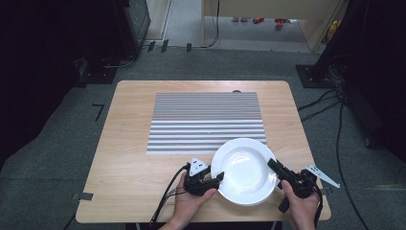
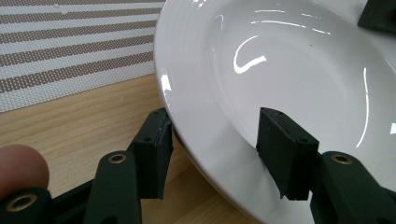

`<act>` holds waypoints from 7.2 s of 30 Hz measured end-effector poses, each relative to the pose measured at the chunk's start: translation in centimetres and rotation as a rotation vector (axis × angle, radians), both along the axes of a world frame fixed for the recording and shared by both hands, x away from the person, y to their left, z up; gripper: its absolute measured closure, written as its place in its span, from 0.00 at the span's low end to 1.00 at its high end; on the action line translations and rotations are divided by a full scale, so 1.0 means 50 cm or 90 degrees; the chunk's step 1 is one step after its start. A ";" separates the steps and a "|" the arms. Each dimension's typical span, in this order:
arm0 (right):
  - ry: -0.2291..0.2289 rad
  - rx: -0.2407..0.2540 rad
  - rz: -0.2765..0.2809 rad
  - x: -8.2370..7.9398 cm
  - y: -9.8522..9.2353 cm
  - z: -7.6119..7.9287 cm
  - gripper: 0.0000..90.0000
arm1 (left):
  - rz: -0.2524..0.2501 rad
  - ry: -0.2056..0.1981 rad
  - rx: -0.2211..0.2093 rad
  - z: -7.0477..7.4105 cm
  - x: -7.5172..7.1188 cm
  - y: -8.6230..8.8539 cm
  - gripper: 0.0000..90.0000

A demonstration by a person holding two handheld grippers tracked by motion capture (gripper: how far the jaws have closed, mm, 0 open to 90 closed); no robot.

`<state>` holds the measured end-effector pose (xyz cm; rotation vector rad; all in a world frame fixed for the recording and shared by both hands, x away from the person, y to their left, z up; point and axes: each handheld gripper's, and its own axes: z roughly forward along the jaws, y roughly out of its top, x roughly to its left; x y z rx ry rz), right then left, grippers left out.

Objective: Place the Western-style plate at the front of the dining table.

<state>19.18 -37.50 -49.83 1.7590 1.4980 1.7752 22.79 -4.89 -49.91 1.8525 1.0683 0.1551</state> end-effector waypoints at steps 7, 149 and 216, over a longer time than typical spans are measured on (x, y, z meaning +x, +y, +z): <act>-0.045 -0.013 0.024 0.004 0.005 0.002 0.88 | 0.009 -0.004 -0.012 0.000 0.002 0.003 0.53; 0.127 -0.036 0.092 0.451 0.218 0.068 0.79 | 0.146 0.062 -0.154 0.098 0.392 0.224 0.84; 0.129 -0.199 0.115 0.483 0.188 0.071 0.39 | 0.177 0.104 -0.018 0.051 0.412 0.224 0.19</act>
